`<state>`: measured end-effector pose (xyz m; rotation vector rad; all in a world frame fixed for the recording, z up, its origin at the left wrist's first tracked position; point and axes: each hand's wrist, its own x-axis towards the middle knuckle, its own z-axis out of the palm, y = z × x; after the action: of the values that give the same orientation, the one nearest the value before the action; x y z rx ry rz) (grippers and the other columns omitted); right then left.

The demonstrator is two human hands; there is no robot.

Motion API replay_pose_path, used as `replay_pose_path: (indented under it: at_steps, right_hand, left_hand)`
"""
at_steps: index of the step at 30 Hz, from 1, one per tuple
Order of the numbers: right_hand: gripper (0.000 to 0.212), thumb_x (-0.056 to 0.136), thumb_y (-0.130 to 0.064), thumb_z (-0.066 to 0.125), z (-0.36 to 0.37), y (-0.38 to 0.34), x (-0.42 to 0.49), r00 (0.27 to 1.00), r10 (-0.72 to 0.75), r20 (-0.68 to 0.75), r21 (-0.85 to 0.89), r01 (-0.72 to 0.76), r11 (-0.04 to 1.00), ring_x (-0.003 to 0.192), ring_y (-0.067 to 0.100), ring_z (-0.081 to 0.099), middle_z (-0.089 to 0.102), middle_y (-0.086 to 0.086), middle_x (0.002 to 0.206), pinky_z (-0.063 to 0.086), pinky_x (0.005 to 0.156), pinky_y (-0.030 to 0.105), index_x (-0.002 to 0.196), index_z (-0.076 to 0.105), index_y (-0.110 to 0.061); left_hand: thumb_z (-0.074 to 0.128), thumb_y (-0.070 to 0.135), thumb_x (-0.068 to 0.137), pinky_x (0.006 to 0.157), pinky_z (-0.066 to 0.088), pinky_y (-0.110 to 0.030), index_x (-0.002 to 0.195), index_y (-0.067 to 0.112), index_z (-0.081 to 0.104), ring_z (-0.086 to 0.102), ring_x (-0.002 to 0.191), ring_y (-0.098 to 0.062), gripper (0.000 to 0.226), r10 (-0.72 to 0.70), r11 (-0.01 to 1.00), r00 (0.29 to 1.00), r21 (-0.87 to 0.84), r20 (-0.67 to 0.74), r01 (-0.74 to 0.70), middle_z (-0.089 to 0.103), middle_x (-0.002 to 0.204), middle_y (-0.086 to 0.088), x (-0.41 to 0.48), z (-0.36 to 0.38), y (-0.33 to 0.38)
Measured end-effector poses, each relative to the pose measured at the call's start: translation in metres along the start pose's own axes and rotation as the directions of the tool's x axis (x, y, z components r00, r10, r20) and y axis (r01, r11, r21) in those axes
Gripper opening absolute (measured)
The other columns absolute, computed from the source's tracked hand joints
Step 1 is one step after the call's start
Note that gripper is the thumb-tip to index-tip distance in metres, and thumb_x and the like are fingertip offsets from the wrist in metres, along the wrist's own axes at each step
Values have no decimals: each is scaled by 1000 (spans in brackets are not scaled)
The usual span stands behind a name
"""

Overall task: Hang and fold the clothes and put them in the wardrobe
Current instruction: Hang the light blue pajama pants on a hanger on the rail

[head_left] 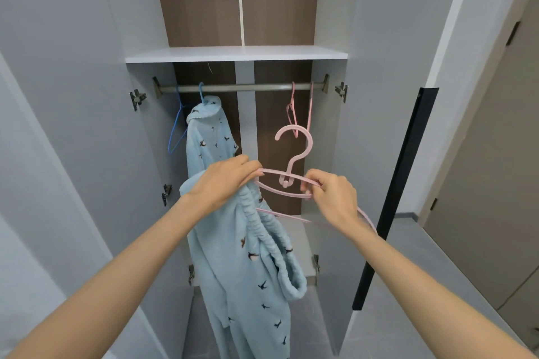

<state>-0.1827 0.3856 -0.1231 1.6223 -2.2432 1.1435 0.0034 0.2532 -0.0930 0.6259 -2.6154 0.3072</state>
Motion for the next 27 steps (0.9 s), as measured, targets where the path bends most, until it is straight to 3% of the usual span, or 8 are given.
replay_pose_path:
  at_steps: [3, 5, 7, 10, 13, 18, 22, 27]
  right_hand:
    - [25, 85, -9, 64, 8, 1, -1, 972, -184, -147, -137, 164, 977, 100, 20, 45, 60, 2, 110, 32, 79, 27, 108, 62, -20]
    - [27, 79, -20, 71, 13, -1, -9, 896, -309, -318, -203, 254, 946, 99, 23, 43, 57, 10, 108, 32, 81, 29, 103, 59, -13]
    - [26, 78, -22, 73, 26, -3, -19, 838, -434, -330, -194, 390, 900, 87, 22, 45, 57, 10, 93, 37, 74, 31, 91, 56, -9]
    - [18, 88, -27, 65, 52, -9, -34, 889, -452, 70, 6, 453, 892, 81, 17, 52, 58, 1, 90, 48, 70, 33, 92, 59, -12]
    - [39, 87, -33, 62, 83, -20, -39, 871, -281, 404, 174, 229, 958, 102, 14, 55, 57, -3, 116, 47, 84, 27, 121, 52, -17]
    - [37, 85, -11, 63, 118, -33, -35, 786, -94, 611, 446, -244, 861, 107, 18, 58, 61, 2, 122, 46, 94, 28, 122, 58, -13]
    - [29, 94, -13, 49, 126, -14, -34, 624, -42, 781, 358, -391, 848, 102, 16, 58, 61, 2, 116, 49, 90, 28, 122, 57, -15]
    - [42, 92, -17, 40, 129, 16, -42, 414, 90, 906, 6, -224, 975, 118, 26, 53, 55, 7, 133, 42, 100, 34, 132, 50, -18]
  left_hand:
    - [25, 44, 98, 64, 39, -25, 105, 18, 54, 50, 80, -15, 40, -86, 996, 994, -15, 69, 87, 48, 89, 2, -4, -2, -4]
    - [28, 43, 98, 64, 39, -26, 100, 16, 55, 50, 80, -15, 39, -149, 979, 988, -134, 37, 153, 50, 87, 1, -7, -4, -7]
    - [30, 41, 98, 66, 41, -28, 95, 14, 55, 50, 79, -17, 38, -184, 958, 983, -223, 6, 180, 52, 85, -1, -9, -7, -10]
    - [32, 41, 99, 67, 41, -28, 92, 14, 55, 49, 78, -16, 36, -159, 961, 987, -230, -3, 154, 52, 84, 0, -10, -11, -8]
    - [31, 42, 98, 66, 41, -28, 94, 13, 57, 50, 79, -16, 38, -152, 967, 988, -211, -34, 142, 53, 85, -1, -7, -16, -7]
    - [25, 51, 93, 64, 40, -28, 88, 16, 57, 48, 75, -14, 48, -146, 961, 984, -251, -98, 117, 54, 79, 2, -5, -25, -16]
    - [33, 46, 97, 64, 42, -32, 79, 25, 52, 50, 75, -15, 33, -210, 947, 970, -272, -124, 170, 52, 75, 7, -18, -21, -46]
    - [34, 50, 94, 62, 39, -29, 78, 24, 56, 51, 72, -12, 37, -287, 912, 953, -331, -94, 242, 53, 73, 10, -39, 0, -65]
